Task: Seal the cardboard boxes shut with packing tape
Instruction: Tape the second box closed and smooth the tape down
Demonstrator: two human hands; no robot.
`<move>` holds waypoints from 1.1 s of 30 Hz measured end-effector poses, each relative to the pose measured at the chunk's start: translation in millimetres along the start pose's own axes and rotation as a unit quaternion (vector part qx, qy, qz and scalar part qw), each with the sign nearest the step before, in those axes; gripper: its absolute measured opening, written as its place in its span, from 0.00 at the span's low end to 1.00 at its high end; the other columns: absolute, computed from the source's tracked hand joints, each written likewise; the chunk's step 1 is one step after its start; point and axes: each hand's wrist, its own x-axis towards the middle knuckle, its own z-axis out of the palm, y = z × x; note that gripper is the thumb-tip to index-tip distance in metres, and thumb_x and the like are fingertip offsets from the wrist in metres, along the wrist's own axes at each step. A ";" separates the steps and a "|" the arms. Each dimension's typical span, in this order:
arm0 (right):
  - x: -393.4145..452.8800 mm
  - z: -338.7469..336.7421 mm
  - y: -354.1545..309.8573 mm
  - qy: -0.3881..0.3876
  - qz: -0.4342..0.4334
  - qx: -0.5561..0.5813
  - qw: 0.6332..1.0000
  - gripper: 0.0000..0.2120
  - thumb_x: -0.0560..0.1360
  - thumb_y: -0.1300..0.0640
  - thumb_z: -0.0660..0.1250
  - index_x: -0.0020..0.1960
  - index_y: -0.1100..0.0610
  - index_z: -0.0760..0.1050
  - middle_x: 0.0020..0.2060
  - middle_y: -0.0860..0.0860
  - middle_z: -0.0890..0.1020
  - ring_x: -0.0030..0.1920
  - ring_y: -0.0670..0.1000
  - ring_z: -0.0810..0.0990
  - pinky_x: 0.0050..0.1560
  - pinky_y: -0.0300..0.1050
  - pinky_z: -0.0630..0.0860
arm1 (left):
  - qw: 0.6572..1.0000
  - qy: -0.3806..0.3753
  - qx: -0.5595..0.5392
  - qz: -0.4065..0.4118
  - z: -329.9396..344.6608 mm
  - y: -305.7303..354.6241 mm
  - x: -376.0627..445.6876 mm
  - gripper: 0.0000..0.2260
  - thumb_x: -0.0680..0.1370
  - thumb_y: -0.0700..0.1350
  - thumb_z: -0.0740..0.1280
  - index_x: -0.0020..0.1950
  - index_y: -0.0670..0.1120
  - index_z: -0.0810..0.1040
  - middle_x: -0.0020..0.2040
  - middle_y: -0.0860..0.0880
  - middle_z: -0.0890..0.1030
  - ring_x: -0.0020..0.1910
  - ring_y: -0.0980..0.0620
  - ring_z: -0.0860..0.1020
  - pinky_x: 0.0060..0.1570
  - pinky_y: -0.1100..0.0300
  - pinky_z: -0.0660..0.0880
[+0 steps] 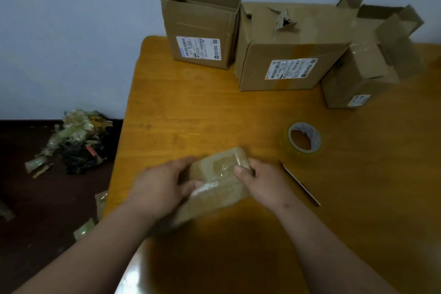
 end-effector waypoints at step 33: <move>11.9 -4.1 -16.8 -0.074 0.133 0.333 0.931 0.30 0.65 0.36 0.74 0.61 0.52 0.80 0.54 0.53 0.84 0.54 0.56 0.83 0.61 0.58 0.77 | 0.651 -0.049 -0.728 -0.207 21.1 -56.2 -12.6 0.20 0.77 0.50 0.67 0.68 0.46 0.75 0.57 0.43 0.84 0.54 0.43 0.83 0.45 0.50 0.79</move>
